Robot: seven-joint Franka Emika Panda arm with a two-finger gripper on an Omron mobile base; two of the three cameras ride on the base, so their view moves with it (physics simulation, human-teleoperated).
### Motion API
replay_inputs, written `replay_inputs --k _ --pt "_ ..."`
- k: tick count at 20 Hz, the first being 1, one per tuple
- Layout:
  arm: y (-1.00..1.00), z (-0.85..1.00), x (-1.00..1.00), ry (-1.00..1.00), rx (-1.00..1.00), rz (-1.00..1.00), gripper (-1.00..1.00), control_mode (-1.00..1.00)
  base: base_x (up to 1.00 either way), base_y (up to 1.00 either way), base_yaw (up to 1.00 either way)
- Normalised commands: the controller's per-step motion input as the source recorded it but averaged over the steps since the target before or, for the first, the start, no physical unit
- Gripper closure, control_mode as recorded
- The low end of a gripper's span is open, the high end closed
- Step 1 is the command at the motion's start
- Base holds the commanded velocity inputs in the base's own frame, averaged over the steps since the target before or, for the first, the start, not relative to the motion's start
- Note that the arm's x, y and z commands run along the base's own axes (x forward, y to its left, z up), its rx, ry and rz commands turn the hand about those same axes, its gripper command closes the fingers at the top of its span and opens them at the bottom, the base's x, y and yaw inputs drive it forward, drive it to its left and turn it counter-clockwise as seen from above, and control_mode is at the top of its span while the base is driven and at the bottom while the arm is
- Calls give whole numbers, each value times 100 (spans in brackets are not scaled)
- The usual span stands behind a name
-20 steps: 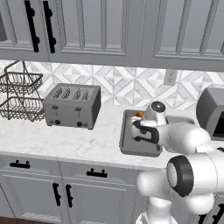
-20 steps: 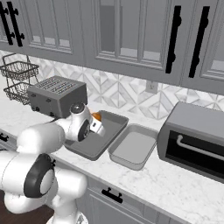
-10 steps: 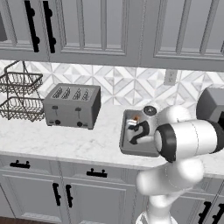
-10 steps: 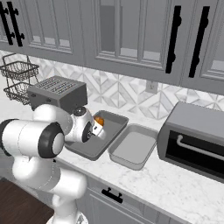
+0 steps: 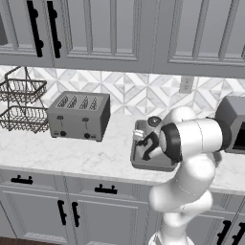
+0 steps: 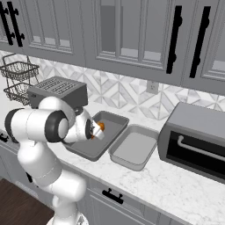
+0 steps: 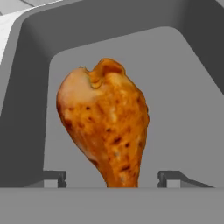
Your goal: Place one lemon and one chicken drumstick in each tupperware on the nearby counter, to pack two identical lunches.
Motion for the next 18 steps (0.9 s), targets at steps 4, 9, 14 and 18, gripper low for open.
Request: replay_inputs --k 4,9,14,18 --pt "0 62 -71 -1 1 -11 -100 -100 0 0 0" --pt "-1 100 -100 -3 2 0 -100 -100 0 0 0" --pt "-10 100 -77 -4 0 0 -100 -100 0 0 0" --pt "0 84 -97 2 0 2 -100 -100 0 0 0"
